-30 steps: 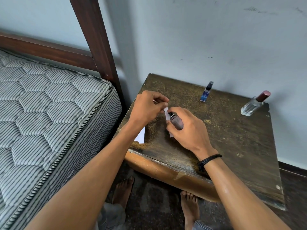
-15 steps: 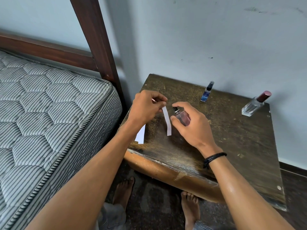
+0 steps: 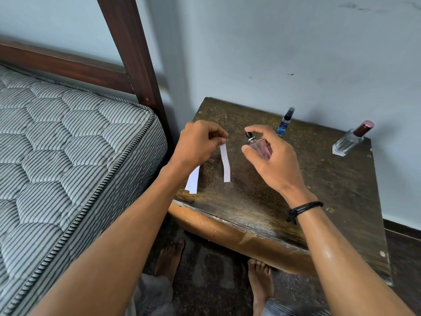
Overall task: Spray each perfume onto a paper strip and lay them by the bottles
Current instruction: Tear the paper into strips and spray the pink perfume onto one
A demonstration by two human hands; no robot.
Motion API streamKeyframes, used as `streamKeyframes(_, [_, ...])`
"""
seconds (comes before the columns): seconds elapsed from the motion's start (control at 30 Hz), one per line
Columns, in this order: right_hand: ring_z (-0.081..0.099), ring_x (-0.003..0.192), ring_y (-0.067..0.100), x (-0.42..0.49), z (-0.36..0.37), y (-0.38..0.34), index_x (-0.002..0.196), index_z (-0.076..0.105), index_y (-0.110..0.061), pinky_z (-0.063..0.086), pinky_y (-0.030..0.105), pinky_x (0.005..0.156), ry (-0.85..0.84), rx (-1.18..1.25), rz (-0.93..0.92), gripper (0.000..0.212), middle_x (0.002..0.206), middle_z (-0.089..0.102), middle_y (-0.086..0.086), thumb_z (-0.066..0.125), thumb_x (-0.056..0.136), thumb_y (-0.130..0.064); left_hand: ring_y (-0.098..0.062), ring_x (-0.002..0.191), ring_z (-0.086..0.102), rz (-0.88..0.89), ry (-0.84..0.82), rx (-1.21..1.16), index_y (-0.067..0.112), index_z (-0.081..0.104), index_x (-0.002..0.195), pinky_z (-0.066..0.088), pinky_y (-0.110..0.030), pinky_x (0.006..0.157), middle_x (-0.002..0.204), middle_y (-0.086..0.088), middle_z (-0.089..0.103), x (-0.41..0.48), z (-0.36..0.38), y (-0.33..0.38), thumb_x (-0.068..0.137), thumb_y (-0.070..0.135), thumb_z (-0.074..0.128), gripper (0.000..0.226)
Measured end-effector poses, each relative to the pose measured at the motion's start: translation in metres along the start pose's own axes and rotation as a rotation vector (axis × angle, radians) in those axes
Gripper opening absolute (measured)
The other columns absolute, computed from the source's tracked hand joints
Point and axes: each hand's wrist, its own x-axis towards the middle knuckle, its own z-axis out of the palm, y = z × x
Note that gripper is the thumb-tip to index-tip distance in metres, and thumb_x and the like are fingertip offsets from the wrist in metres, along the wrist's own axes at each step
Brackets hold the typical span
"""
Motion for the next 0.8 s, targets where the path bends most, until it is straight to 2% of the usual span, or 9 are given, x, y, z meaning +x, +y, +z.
streamKeyframes(0.13, [0.054, 0.073, -0.008, 0.003, -0.001, 0.002, 0.129, 0.058, -0.035, 0.040, 0.019, 0.069, 0.025, 0.057, 0.043, 0.036, 0.076, 0.057, -0.039, 0.070, 0.096, -0.032, -0.006, 0.089, 0.069, 0.014, -0.012, 0.041, 0.022, 0.080, 0.096, 0.057, -0.033, 0.090, 0.095, 0.008, 0.078, 0.001, 0.002, -0.001, 0.086, 0.019, 0.079, 0.011])
streamKeyframes(0.23, [0.055, 0.070, 0.008, 0.005, 0.000, 0.001, 0.123, 0.057, -0.036, 0.046, 0.027, 0.068, 0.072, 0.137, 0.078, 0.032, 0.074, 0.059, -0.019, 0.071, 0.094, -0.034, -0.010, 0.091, 0.069, 0.042, -0.004, 0.094, 0.020, 0.079, 0.097, 0.056, -0.034, 0.091, 0.099, 0.006, 0.078, -0.001, 0.005, 0.000, 0.087, 0.017, 0.077, 0.011])
streamKeyframes(0.33, [0.061, 0.076, 0.027, 0.006, 0.001, -0.004, 0.117, 0.054, -0.035, 0.047, 0.031, 0.069, 0.087, 0.195, 0.110, 0.030, 0.084, 0.066, 0.008, 0.072, 0.093, -0.034, -0.014, 0.092, 0.069, 0.095, -0.030, 0.174, 0.018, 0.078, 0.096, 0.055, -0.037, 0.089, 0.100, 0.005, 0.076, -0.004, 0.009, 0.000, 0.088, 0.015, 0.074, 0.010])
streamKeyframes(0.37, [0.062, 0.077, 0.028, 0.006, 0.000, -0.005, 0.116, 0.054, -0.034, 0.049, 0.031, 0.067, 0.087, 0.208, 0.123, 0.029, 0.087, 0.067, 0.011, 0.072, 0.093, -0.034, -0.015, 0.092, 0.068, 0.111, -0.041, 0.198, 0.018, 0.078, 0.096, 0.055, -0.038, 0.088, 0.099, 0.005, 0.074, -0.004, 0.010, 0.000, 0.088, 0.015, 0.073, 0.009])
streamKeyframes(0.5, [0.069, 0.079, 0.023, 0.007, 0.000, -0.004, 0.114, 0.054, -0.034, 0.053, 0.023, 0.064, 0.079, 0.239, 0.183, 0.028, 0.091, 0.071, 0.005, 0.071, 0.093, -0.038, -0.018, 0.089, 0.066, 0.154, -0.029, 0.251, 0.017, 0.077, 0.093, 0.055, -0.039, 0.081, 0.097, 0.006, 0.072, -0.006, 0.010, -0.002, 0.089, 0.017, 0.072, 0.006])
streamKeyframes(0.6, [0.070, 0.087, 0.023, 0.009, 0.001, 0.000, 0.115, 0.055, -0.034, 0.051, 0.021, 0.073, 0.088, 0.259, 0.221, 0.030, 0.095, 0.073, 0.006, 0.071, 0.092, -0.043, -0.016, 0.089, 0.062, 0.199, 0.047, 0.238, 0.015, 0.077, 0.092, 0.053, -0.036, 0.078, 0.094, 0.005, 0.071, -0.003, 0.009, -0.004, 0.089, 0.016, 0.073, 0.006])
streamKeyframes(0.7, [0.071, 0.090, 0.024, 0.011, 0.001, 0.001, 0.115, 0.055, -0.034, 0.054, 0.033, 0.081, 0.101, 0.301, 0.252, 0.031, 0.098, 0.073, 0.005, 0.072, 0.091, -0.043, -0.015, 0.095, 0.049, 0.203, 0.165, 0.224, 0.016, 0.077, 0.093, 0.037, -0.021, 0.082, 0.095, 0.005, 0.068, 0.001, 0.004, -0.008, 0.088, 0.014, 0.073, 0.007])
streamKeyframes(0.8, [0.072, 0.088, 0.021, 0.011, 0.001, -0.001, 0.115, 0.056, -0.033, 0.054, 0.029, 0.076, 0.117, 0.331, 0.279, 0.030, 0.099, 0.074, 0.001, 0.073, 0.091, -0.040, -0.012, 0.104, 0.036, 0.116, 0.149, 0.221, 0.020, 0.076, 0.107, 0.030, -0.021, 0.094, 0.111, 0.006, 0.062, 0.004, -0.002, -0.012, 0.087, 0.017, 0.073, 0.020])
